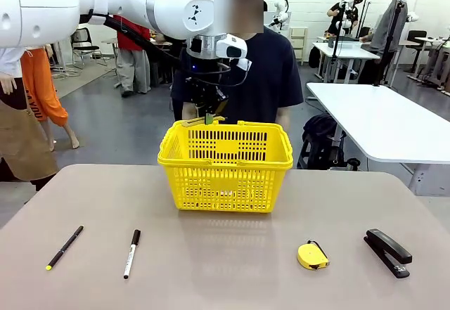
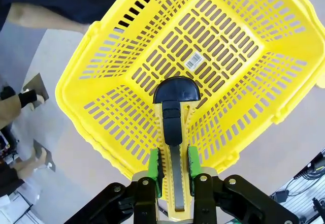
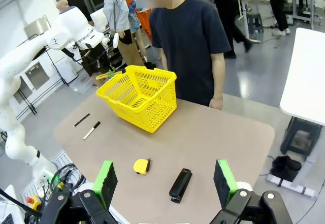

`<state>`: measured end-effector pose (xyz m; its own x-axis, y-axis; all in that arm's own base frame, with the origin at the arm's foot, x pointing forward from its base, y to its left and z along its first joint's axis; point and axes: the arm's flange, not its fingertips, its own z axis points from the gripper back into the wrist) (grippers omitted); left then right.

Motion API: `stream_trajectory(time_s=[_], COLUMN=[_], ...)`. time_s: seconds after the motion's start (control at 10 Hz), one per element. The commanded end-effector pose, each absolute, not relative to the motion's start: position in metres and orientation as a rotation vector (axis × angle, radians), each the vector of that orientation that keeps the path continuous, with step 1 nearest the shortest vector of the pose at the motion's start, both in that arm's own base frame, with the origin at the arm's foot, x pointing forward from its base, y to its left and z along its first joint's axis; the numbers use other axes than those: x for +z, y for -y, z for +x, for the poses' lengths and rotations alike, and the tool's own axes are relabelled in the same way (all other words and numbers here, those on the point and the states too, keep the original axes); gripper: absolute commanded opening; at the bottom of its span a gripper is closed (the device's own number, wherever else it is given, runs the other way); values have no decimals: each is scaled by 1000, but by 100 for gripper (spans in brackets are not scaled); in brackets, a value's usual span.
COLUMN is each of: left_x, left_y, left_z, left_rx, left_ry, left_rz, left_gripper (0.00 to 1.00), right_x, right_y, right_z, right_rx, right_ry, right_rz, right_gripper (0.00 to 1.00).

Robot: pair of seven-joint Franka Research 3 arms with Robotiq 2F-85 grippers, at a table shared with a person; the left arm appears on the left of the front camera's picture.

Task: Place the items the person wants into the basket.
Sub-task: Pick up the item the person points to and place it in the Market Basket.

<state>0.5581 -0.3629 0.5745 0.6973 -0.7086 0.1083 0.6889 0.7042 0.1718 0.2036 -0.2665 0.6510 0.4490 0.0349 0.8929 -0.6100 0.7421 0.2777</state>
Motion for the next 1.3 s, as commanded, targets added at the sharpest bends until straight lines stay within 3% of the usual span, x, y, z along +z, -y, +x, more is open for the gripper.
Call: stream_trajectory(time_s=[0.0,0.9,1.0,1.1,1.2], left_x=[553,489,488,488,489], left_y=[358,366,367,368,366], left_z=[541,562,562,562,562], left_rx=[-852,-926,-927,-933,-929], left_ry=[188,210,208,209,208], left_rz=[72,22,18,23,27], left_gripper=[26,26,45,86,100], right_x=[652,652,652,652,652], right_y=[266,266,266,266,266], right_z=[204,204,204,204,204], right_rx=[447,447,447,447,447], right_ry=[1057,1057,1057,1057,1057], right_rz=[643,643,643,643,643], right_gripper=[100,100,100,100,100])
